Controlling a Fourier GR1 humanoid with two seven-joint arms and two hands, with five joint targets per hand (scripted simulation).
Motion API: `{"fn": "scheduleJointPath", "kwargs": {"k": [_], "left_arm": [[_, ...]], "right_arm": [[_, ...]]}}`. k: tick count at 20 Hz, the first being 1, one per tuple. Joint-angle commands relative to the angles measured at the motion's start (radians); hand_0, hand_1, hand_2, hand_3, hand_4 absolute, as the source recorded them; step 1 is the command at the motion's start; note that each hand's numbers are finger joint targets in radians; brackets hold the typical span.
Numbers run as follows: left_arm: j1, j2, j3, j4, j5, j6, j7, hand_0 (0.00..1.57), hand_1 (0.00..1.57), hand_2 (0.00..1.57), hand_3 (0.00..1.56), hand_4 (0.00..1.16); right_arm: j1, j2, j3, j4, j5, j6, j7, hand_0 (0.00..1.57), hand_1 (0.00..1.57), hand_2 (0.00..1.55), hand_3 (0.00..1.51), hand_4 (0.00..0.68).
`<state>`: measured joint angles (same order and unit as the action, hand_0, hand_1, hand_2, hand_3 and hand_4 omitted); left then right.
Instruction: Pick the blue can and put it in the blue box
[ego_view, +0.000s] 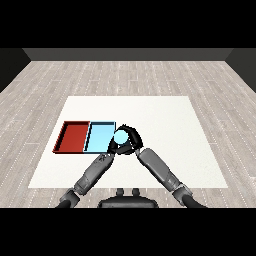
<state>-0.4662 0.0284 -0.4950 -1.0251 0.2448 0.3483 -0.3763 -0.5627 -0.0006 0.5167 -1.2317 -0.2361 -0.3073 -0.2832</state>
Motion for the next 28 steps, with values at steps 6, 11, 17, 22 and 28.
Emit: {"fn": "scheduleJointPath", "kwargs": {"k": [6, 11, 17, 22, 28], "left_arm": [[-0.057, 0.012, -0.105, 0.075, -0.214, 0.158, 0.087, 0.21, 0.21, 0.3, 0.0, 0.3], [0.011, -0.026, -0.027, 0.026, 0.013, 0.162, -0.093, 0.7, 0.7, 0.8, 0.54, 0.71], [-0.019, -0.027, -0.091, 0.029, 0.035, 0.2, -0.07, 0.65, 0.65, 0.75, 0.52, 0.67], [0.041, -0.004, 0.002, 0.015, 0.116, 0.065, -0.072, 1.18, 1.18, 1.19, 1.03, 0.63], [-0.021, -0.018, 0.036, 0.165, 0.114, 0.044, -0.102, 1.57, 1.57, 1.54, 1.47, 0.76]], "right_arm": [[0.009, 0.0, 0.109, 0.02, -0.042, -0.066, -0.057, 1.45, 1.45, 1.46, 1.4, 0.599], [0.024, 0.0, 0.102, -0.06, -0.043, -0.035, -0.007, 1.45, 1.45, 1.45, 1.4, 0.61], [0.044, -0.001, 0.083, -0.073, -0.032, -0.025, -0.002, 1.43, 1.43, 1.45, 1.39, 0.591], [0.028, -0.033, 0.069, -0.045, -0.068, -0.017, -0.005, 1.44, 1.44, 1.45, 1.39, 0.58], [0.06, 0.0, 0.047, -0.07, -0.139, 0.019, 0.013, 1.09, 1.09, 1.12, 0.8, 0.0]]}}
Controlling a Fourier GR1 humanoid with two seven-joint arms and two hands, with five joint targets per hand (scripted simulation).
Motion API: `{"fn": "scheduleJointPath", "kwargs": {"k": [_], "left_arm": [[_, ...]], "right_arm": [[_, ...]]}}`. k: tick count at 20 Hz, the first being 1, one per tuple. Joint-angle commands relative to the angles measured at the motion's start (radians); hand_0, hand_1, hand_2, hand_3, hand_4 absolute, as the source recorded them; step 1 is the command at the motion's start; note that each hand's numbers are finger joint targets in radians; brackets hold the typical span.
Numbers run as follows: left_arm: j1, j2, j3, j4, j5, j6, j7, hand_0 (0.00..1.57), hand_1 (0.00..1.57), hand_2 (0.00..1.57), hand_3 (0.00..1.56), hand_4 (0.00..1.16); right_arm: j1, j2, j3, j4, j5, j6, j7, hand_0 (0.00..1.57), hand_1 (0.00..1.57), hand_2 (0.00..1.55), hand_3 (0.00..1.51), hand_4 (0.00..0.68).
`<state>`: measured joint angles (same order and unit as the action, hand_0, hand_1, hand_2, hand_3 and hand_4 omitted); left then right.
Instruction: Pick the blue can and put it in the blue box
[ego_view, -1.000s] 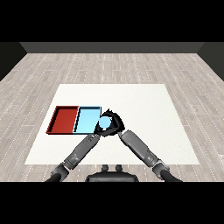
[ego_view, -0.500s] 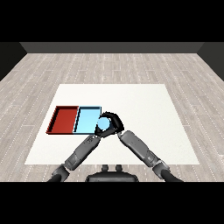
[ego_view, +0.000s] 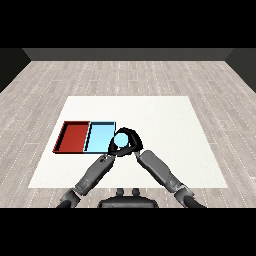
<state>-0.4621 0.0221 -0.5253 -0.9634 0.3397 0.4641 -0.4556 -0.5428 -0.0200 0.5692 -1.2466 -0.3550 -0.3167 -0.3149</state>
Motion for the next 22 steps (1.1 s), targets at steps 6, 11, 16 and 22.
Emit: {"fn": "scheduleJointPath", "kwargs": {"k": [6, 11, 16, 22], "left_arm": [[-0.037, -0.022, 0.032, 0.067, 0.029, -0.019, -0.012, 1.57, 1.57, 1.52, 1.45, 1.1], [-0.015, -0.022, -0.013, 0.026, 0.024, 0.029, 0.013, 1.57, 1.57, 1.55, 1.48, 1.14], [0.057, -0.007, 0.064, -0.041, -0.096, -0.034, 0.039, 1.57, 1.57, 1.57, 1.5, 1.13], [0.01, -0.022, 0.067, 0.067, -0.095, -0.001, -0.003, 1.57, 1.57, 1.57, 1.5, 1.13]], "right_arm": [[0.003, 0.019, -0.024, -0.007, -0.004, 0.014, 0.032, 0.0, 0.0, 0.0, 0.0, 0.0], [0.036, 0.02, -0.049, 0.072, -0.015, 0.095, -0.059, 0.0, 0.0, 0.0, 0.0, 0.0], [0.065, 0.019, -0.117, -0.065, 0.022, 0.094, 0.083, 0.0, 0.0, 0.0, 0.0, 0.0], [0.177, -0.031, -0.159, -0.222, 0.031, 0.144, 0.093, 0.0, 0.0, 0.0, 0.0, 0.0]]}}
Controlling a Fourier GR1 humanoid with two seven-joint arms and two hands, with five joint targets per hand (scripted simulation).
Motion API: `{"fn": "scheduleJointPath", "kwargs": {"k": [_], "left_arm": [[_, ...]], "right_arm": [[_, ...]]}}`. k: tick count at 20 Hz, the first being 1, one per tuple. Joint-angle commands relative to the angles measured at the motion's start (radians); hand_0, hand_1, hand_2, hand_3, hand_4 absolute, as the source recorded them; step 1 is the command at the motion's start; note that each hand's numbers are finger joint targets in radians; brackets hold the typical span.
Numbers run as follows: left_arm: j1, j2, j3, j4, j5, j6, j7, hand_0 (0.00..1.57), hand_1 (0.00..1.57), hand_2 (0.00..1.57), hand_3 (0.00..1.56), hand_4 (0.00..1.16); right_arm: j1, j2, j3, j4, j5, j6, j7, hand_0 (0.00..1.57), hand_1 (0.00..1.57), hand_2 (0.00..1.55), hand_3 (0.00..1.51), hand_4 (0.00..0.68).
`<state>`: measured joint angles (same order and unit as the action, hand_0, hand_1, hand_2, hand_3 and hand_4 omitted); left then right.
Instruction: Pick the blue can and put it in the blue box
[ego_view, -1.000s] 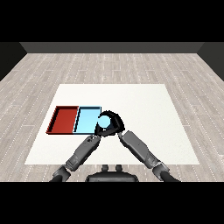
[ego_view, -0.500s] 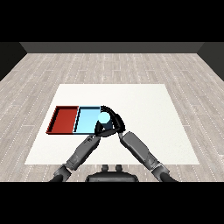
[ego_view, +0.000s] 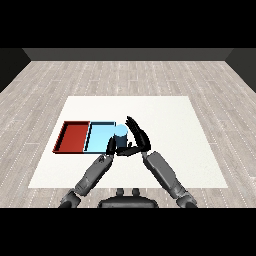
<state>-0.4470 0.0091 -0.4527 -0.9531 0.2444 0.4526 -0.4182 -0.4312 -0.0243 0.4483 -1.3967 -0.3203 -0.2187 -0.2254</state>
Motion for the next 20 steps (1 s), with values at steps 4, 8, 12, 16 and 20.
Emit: {"fn": "scheduleJointPath", "kwargs": {"k": [4, 8, 12, 16, 20], "left_arm": [[-0.018, -0.009, 0.068, 0.083, -0.025, -0.031, -0.046, 1.57, 1.57, 1.57, 1.5, 1.13], [-0.022, -0.009, -0.002, -0.023, -0.072, 0.044, 0.067, 1.57, 1.57, 1.57, 1.49, 1.13], [-0.043, 0.02, 0.102, 0.049, -0.077, -0.012, 0.027, 1.57, 1.57, 1.57, 1.49, 1.12], [-0.057, 0.118, 0.156, 0.076, -0.077, -0.065, 0.092, 1.57, 1.57, 1.57, 1.51, 1.13], [-0.057, 0.15, 0.219, 0.118, -0.08, -0.023, 0.113, 1.57, 1.57, 1.57, 1.49, 1.13]], "right_arm": [[0.126, -0.062, -0.097, -0.14, -0.013, 0.087, 0.001, 0.0, 0.0, 0.0, 0.0, 0.0], [0.197, -0.093, -0.146, -0.222, -0.019, 0.104, -0.019, 0.0, 0.0, 0.0, 0.0, 0.0], [0.299, -0.137, -0.234, -0.348, -0.077, 0.109, -0.019, 0.0, 0.0, 0.0, 0.0, 0.0], [0.357, -0.178, -0.293, -0.419, -0.097, 0.134, -0.012, 0.0, 0.0, 0.0, 0.0, 0.0], [0.383, -0.199, -0.37, -0.377, -0.112, 0.148, -0.033, 0.0, 0.0, 0.0, 0.0, 0.0]]}}
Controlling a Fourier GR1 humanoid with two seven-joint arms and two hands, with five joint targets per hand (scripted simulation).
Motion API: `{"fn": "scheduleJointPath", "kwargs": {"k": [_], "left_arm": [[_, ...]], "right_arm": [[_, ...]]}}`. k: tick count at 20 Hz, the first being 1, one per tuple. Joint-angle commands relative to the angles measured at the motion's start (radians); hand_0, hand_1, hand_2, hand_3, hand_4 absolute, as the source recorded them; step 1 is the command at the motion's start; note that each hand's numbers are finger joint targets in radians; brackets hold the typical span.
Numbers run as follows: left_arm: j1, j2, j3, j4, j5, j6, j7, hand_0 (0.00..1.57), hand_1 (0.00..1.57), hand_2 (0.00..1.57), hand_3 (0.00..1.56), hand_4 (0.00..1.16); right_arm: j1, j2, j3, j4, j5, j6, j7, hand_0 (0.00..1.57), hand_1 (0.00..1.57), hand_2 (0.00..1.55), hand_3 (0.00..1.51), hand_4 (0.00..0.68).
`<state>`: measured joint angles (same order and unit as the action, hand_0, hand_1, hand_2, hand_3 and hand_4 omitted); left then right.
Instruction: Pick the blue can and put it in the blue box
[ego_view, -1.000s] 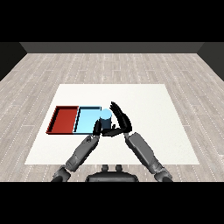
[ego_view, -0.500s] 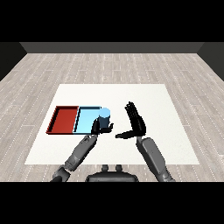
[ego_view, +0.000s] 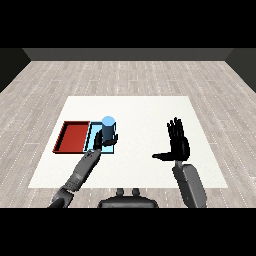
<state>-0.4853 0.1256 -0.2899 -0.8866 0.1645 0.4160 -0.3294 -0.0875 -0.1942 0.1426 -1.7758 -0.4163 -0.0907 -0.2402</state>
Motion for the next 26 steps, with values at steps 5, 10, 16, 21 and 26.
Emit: {"fn": "scheduleJointPath", "kwargs": {"k": [5, 10, 16, 21, 26], "left_arm": [[-0.095, 0.1, 0.145, 0.265, 0.015, -0.01, 0.073, 1.57, 1.57, 1.57, 1.51, 1.08], [-0.17, 0.151, 0.18, 0.472, -0.013, -0.066, 0.072, 1.57, 1.57, 1.57, 1.5, 1.06], [-0.275, 0.145, 0.173, 0.688, -0.067, -0.03, 0.174, 1.57, 1.57, 1.54, 1.41, 0.97], [-0.331, 0.079, 0.13, 0.809, -0.135, 0.003, 0.221, 1.52, 1.52, 1.4, 1.14, 0.91], [-0.335, 0.055, 0.136, 0.866, -0.139, -0.033, 0.278, 1.5, 1.5, 1.4, 0.54, 0.85]], "right_arm": [[0.061, -0.014, -0.064, 0.009, -0.001, 0.011, -0.022, 0.0, 0.0, 0.0, 0.0, 0.0], [0.018, 0.025, -0.059, 0.098, 0.046, -0.008, -0.062, 0.0, 0.0, 0.0, 0.0, 0.0], [-0.024, 0.048, -0.091, 0.199, -0.003, 0.018, -0.056, 0.0, 0.0, 0.0, 0.0, 0.0], [-0.071, 0.027, -0.105, 0.216, 0.029, -0.01, -0.018, 0.0, 0.0, 0.0, 0.0, 0.0], [-0.009, 0.007, -0.145, 0.197, -0.035, 0.071, -0.051, 0.0, 0.0, 0.0, 0.0, 0.0]]}}
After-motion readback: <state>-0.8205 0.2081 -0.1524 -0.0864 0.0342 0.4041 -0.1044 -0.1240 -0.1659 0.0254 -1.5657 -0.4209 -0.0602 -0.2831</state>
